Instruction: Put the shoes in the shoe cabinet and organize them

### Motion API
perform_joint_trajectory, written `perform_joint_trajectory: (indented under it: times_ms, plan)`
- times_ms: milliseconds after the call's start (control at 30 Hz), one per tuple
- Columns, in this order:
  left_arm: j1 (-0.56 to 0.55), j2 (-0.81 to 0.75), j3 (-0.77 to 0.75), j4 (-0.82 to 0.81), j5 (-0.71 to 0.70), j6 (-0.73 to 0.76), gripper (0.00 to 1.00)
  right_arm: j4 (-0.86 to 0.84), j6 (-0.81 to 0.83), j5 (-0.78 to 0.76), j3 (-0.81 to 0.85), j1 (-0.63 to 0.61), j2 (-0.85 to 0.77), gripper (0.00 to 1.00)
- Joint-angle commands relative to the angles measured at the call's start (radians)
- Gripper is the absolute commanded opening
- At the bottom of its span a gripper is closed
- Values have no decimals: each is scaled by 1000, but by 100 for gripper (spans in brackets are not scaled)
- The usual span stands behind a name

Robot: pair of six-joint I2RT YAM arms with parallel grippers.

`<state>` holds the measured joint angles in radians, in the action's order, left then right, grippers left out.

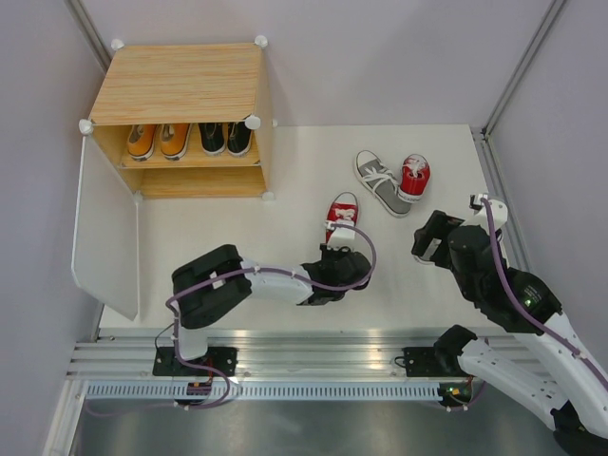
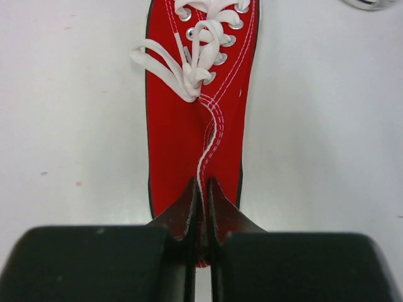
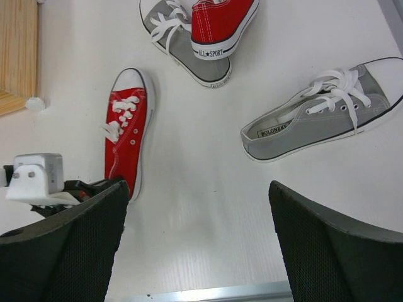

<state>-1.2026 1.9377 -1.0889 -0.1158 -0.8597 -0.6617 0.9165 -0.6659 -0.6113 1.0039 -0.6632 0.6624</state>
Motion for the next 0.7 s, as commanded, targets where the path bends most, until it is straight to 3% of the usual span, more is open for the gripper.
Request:
perform_joint_trajectory:
  times_ms: [0, 267, 500, 667]
  plan:
    - [64, -106, 101, 110, -99, -67, 2, -37, 8, 7, -5, 4, 2, 95]
    - [123, -343, 285, 441, -168, -366, 2, -65, 19, 13, -25, 4, 8, 95]
    - [123, -442, 359, 690, -154, -649, 2, -102, 38, 28, -33, 4, 32, 95]
    - [164, -480, 363, 775, -183, -708, 2, -116, 49, 35, -37, 4, 42, 95]
